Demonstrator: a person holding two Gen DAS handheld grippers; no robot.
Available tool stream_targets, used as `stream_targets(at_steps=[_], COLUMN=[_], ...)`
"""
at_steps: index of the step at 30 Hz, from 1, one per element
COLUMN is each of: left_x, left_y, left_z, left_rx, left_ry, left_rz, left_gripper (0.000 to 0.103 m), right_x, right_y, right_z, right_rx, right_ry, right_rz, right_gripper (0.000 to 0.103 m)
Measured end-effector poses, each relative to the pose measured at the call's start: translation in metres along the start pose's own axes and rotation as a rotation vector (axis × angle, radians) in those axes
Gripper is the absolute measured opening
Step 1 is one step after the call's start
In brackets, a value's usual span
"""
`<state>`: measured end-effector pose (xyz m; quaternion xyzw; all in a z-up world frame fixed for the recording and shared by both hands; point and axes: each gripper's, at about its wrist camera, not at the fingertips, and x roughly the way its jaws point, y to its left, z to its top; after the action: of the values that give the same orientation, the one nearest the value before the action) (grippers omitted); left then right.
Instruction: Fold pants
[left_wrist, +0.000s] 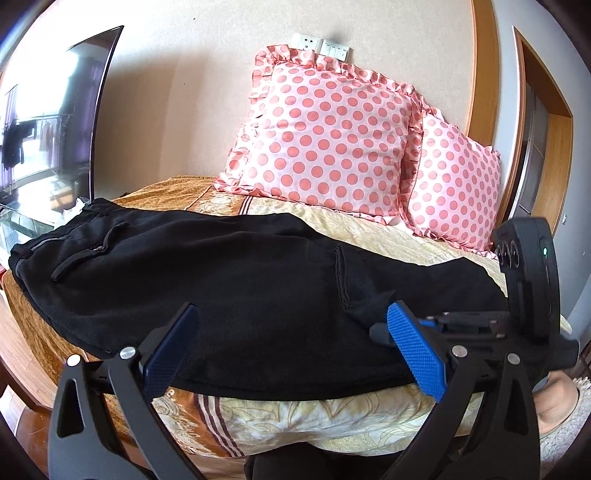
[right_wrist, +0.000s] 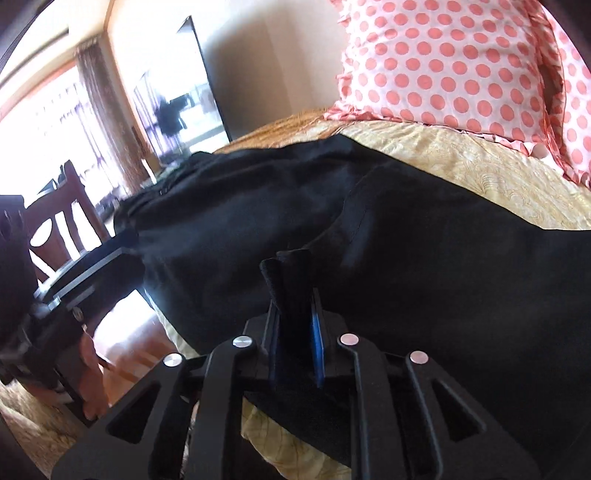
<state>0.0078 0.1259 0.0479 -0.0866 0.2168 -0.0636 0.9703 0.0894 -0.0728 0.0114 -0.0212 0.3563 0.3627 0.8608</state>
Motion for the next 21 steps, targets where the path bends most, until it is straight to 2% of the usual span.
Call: stream_targets(at_steps=[1,2,3,5,7,9,11,13,17,21], left_x=[0.001,0.003,0.005,0.010,0.018,0.027,0.038,0.050,0.070,0.080], left_y=[-0.004,-0.008,-0.014,-0.027,-0.044,-0.061,-0.079,-0.094,-0.108,-0.106], left_z=[0.002,0.004,0.007,0.011,0.015,0.016,0.015,0.012,0.000,-0.010], left_rx=[0.007,0.014,0.025,0.049,0.078,0.114,0.162,0.213,0.279,0.289], left_ry=[0.001,0.001,0.003,0.000,0.006,0.015,0.031,0.050,0.132,0.193], left_rz=[-0.007,-0.019,-0.036,-0.071,-0.105,-0.126,-0.122,-0.113,-0.074,-0.054], left_gripper=[0.101,0.101,0.101,0.101,0.101,0.101,0.101,0.101,0.101,0.101], right_x=[-0.007,-0.015,-0.026,-0.056,-0.091,-0.125,-0.150,-0.165,-0.162,-0.141], right_y=[0.002,0.004,0.003,-0.002,-0.013,-0.031,-0.050,-0.065,-0.068,-0.049], right_z=[-0.004,-0.008,-0.014,-0.030,-0.048,-0.067,-0.083,-0.095,-0.100,-0.095], right_rx=[-0.019,-0.032,-0.038,-0.051,-0.049,-0.015,0.025,0.050,-0.005,-0.122], right_ry=[-0.016,-0.025,-0.049,-0.124,-0.211,-0.270,-0.278,-0.250,-0.197,-0.179], right_rz=[0.019,0.037,0.037,-0.019,-0.168,-0.367,-0.560,-0.672,-0.718,-0.694], right_gripper=[0.037,0.058,0.062,0.062,0.061,0.052,0.048,0.046,0.045,0.045])
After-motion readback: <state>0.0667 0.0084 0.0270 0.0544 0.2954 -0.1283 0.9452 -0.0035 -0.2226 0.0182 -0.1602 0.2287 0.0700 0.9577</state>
